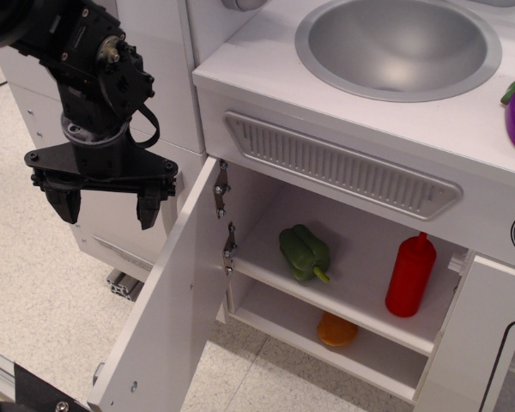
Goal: Close cabinet
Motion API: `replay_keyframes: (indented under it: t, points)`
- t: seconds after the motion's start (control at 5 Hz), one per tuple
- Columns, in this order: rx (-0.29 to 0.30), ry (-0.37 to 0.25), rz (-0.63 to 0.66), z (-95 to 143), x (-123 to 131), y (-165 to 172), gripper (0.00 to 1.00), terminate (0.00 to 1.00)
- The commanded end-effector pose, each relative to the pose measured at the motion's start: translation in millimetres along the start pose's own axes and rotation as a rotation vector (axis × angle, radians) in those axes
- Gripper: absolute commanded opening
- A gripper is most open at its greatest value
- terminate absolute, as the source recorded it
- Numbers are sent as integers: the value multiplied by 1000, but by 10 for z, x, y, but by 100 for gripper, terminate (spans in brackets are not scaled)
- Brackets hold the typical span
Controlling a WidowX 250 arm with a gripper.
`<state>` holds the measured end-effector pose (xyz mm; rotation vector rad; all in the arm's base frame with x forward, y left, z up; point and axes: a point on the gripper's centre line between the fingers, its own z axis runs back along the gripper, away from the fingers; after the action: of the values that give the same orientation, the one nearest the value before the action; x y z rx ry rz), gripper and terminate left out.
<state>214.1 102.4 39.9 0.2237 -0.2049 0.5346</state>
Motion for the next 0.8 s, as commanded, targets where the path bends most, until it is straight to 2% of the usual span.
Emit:
replay_keyframes:
  t: [0.0,0.2,0.4,0.6]
  points:
    - [0,0,0,0,0,0,100,0]
    - [22,-17,34,-75,115,94,100,0]
    - [-2,-3,24,-133,190,247,100,0]
    - [9,2,-19,-376,73,234,100,0]
